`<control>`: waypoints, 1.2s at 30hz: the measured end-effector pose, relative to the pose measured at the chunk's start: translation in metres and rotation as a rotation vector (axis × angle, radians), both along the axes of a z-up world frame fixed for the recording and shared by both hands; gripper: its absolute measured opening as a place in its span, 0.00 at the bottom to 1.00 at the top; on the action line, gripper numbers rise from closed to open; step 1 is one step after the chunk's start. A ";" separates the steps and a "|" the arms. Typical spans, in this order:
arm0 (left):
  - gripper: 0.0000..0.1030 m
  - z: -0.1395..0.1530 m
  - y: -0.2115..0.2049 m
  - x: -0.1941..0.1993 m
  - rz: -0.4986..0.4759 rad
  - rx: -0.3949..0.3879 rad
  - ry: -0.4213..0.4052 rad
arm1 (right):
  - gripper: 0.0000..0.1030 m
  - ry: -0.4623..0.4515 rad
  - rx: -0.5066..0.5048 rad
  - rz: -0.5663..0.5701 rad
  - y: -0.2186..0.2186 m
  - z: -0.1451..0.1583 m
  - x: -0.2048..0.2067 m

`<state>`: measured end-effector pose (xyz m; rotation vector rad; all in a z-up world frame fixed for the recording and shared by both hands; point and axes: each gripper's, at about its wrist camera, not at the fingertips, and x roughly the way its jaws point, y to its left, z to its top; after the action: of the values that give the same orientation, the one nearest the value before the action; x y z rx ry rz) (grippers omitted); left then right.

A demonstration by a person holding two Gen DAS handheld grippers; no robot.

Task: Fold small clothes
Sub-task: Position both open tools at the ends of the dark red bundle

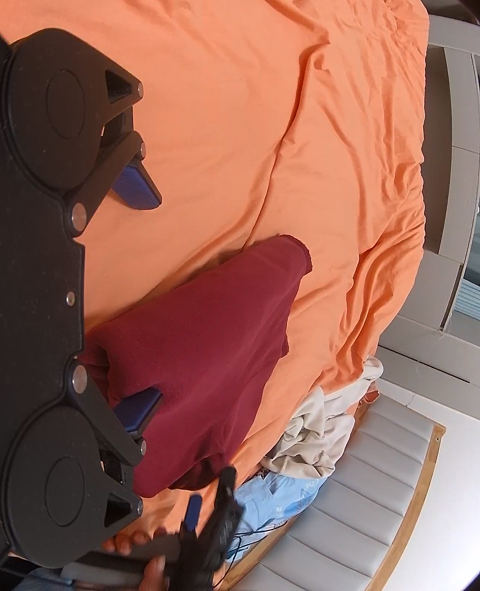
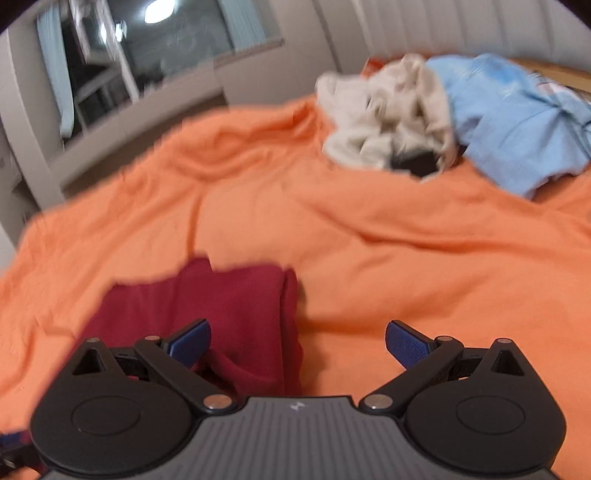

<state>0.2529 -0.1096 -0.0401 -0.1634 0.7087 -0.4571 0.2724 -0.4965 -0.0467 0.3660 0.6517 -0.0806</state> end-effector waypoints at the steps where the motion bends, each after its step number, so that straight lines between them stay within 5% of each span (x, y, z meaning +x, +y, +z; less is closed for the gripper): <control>1: 1.00 0.000 0.000 0.000 0.000 -0.001 -0.001 | 1.00 0.042 -0.032 0.007 0.005 -0.005 0.005; 6: 1.00 -0.001 0.001 0.000 -0.004 -0.010 0.002 | 1.00 0.074 -0.076 -0.011 0.005 -0.010 0.000; 12: 1.00 0.006 0.005 0.003 -0.019 -0.041 0.001 | 1.00 -0.020 0.047 0.012 -0.009 0.000 -0.008; 23: 1.00 0.009 -0.002 0.057 -0.104 -0.085 0.096 | 1.00 -0.071 0.118 0.118 -0.005 -0.006 0.023; 29: 1.00 -0.015 0.000 0.083 -0.088 -0.177 0.209 | 0.93 -0.035 0.148 0.135 -0.005 -0.019 0.041; 36: 1.00 -0.021 -0.004 0.085 -0.091 -0.154 0.185 | 0.91 -0.005 0.116 0.143 0.002 -0.023 0.041</control>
<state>0.3376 -0.1139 -0.0613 -0.3221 0.8651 -0.5896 0.3136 -0.4949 -0.0693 0.4304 0.6778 0.0944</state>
